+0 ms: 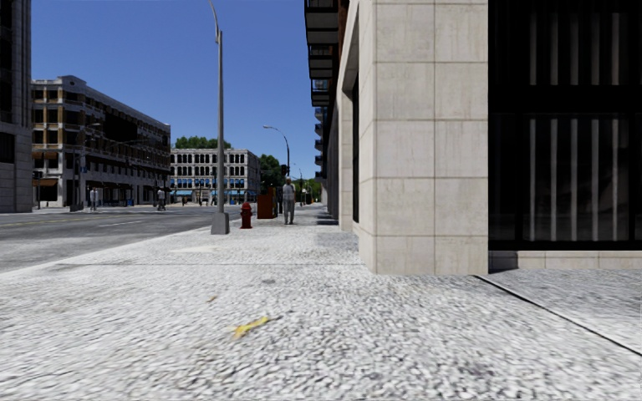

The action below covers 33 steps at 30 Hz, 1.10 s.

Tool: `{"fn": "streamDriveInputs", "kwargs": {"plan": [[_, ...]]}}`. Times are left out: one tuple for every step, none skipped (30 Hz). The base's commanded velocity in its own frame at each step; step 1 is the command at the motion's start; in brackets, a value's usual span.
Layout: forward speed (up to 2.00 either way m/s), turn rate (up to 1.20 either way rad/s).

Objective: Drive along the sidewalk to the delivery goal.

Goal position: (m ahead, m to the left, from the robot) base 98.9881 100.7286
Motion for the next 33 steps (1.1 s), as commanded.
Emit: {"fn": "streamDriveInputs", "kwargs": {"plan": [[2.0,0.0],[2.0,0.0],[2.0,0.0],[2.0,0.0],[2.0,0.0],[2.0,0.0],[2.0,0.0],[2.0,0.0],[2.0,0.0],[2.0,0.01],[2.0,0.11],[2.0,0.11],[2.0,0.17],[2.0,0.19],[2.0,0.19],[2.0,0.19],[2.0,0.2],[2.0,0.1],[2.0,0.0],[2.0,0.0],[2.0,0.0],[2.0,0.0],[2.0,0.0],[2.0,0.0],[2.0,0.0],[2.0,0.0],[2.0,0.0],[2.0,0.0],[2.0,0.0],[2.0,0.0],[2.0,0.0],[2.0,0.0],[2.0,0.0]]}}
